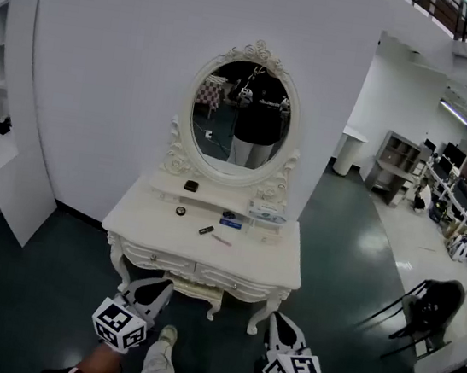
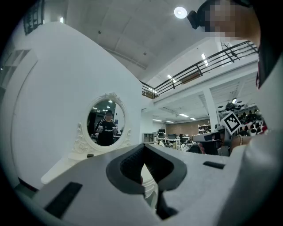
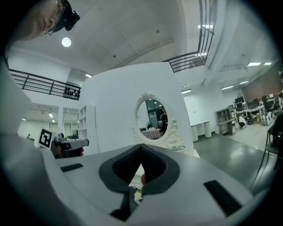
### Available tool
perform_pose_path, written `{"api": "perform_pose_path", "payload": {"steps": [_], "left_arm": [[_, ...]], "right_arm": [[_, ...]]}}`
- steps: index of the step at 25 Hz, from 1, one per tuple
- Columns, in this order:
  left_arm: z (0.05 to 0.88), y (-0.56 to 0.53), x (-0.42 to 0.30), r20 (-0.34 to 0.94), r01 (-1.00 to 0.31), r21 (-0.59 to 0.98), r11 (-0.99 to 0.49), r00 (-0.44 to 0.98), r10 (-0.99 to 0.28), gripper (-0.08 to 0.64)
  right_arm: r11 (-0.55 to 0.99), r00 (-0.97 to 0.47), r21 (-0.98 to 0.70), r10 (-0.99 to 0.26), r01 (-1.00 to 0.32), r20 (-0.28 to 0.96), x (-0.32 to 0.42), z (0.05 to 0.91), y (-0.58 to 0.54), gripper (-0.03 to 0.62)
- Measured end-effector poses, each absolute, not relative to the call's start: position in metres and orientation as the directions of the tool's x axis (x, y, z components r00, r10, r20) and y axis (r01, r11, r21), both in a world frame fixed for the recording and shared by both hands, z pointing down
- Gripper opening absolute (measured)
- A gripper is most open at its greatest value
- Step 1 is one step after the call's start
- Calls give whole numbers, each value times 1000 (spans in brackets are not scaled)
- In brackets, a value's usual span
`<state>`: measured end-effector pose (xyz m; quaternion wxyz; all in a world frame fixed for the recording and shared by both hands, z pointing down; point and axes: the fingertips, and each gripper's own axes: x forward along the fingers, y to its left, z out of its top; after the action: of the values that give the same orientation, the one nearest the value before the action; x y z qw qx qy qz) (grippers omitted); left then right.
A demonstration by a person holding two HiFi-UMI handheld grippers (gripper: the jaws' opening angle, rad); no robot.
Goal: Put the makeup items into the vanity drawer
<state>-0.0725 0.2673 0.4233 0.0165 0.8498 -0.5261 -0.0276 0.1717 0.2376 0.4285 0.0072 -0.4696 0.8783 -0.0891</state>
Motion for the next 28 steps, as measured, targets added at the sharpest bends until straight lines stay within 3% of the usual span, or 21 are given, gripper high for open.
{"api": "perform_pose_path", "payload": {"steps": [16,28], "left_arm": [[427,268,-61,11,-893,13,-450,450,-893,2],[432,240,-84,-34,-892,110,-438,437,-899,2]], "right_arm": [[568,-583,-202,-812,-798,21,176,421,243,3],[570,-589,-194,-806,-799,59,160,435,218,3]]}}
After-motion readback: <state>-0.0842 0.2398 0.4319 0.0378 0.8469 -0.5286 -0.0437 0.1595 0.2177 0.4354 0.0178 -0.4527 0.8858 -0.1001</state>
